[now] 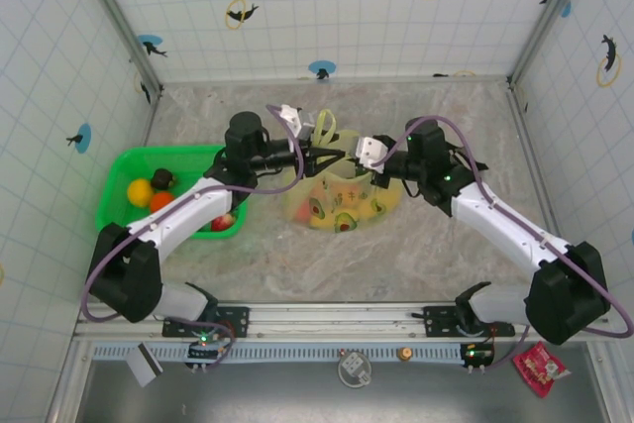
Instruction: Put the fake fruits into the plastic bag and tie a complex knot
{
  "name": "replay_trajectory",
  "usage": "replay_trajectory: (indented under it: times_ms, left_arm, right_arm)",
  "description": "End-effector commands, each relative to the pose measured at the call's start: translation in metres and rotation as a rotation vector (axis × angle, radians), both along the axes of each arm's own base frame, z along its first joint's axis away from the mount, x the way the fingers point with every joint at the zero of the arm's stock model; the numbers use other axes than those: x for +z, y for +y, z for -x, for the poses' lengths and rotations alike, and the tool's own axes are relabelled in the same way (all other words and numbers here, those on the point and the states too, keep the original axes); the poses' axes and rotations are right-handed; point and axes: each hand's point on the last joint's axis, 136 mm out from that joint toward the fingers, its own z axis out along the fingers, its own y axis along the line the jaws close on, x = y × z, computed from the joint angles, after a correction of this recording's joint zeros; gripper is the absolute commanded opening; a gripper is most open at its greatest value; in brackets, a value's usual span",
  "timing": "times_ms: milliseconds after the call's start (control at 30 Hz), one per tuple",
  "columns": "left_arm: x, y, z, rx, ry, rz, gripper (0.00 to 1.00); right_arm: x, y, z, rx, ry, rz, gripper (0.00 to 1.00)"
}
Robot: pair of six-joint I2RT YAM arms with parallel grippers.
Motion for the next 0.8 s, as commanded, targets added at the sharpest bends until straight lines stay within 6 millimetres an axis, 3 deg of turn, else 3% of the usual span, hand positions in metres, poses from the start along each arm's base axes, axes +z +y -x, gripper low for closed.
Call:
replay_trajectory:
  times_ms: [0, 267, 500, 667, 767]
  left_arm:
    - [-0.004, -0.004, 0.006, -0.039, 0.013, -0.023, 0.56]
    - [0.006, -0.002, 0.004, 0.016, -0.017, -0.024, 0.60]
    - [-0.008, 0.010, 0.008, 0.081, -0.006, -0.024, 0.59]
    - [-0.007, 0.008, 0.015, 0.037, -0.017, -0.023, 0.23]
    - [-0.005, 0.008, 0.018, 0.021, -0.035, -0.016, 0.08]
  right_arm:
    - [0.028, -0.003, -0.001, -0.017, -0.036, -0.051, 0.00]
    - [0.032, 0.011, 0.005, 0.015, -0.036, -0.069, 0.00]
    - [0.022, 0.026, 0.005, 0.013, -0.031, -0.039, 0.00]
    - [0.022, 0.026, 0.001, -0.014, -0.032, -0.028, 0.00]
    - [0.022, 0.024, -0.001, -0.027, -0.027, -0.022, 0.00]
